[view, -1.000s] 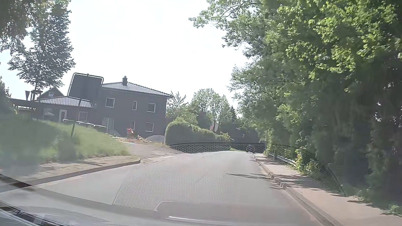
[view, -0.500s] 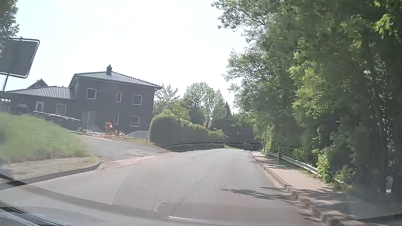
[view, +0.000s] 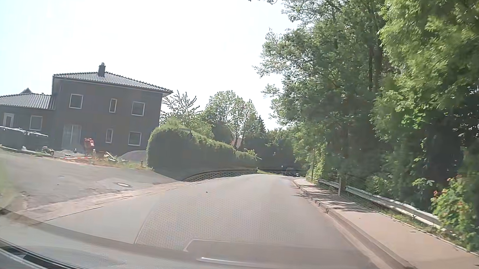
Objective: Follow the waypoints while adhering to traffic rules and regulations
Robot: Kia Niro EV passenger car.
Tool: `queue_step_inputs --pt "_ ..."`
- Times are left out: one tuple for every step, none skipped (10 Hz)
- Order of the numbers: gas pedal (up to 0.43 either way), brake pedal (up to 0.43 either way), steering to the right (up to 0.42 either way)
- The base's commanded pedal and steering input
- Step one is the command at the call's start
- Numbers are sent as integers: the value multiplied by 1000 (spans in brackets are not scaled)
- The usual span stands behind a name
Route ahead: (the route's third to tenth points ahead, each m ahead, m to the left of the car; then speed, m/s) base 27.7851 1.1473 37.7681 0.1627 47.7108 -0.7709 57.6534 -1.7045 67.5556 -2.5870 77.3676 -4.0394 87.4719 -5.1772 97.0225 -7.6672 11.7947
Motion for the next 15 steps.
queue_step_inputs --pt "441 0 21" --pt "409 0 21" --pt "409 0 21" --pt "398 0 20" --pt "378 0 18" --pt "378 0 17" --pt "358 0 16" --pt "339 0 16" --pt "319 0 17" --pt "280 0 17" --pt "260 0 17" --pt "220 0 17" --pt "197 0 17" --pt "177 0 15" --pt "118 0 9"
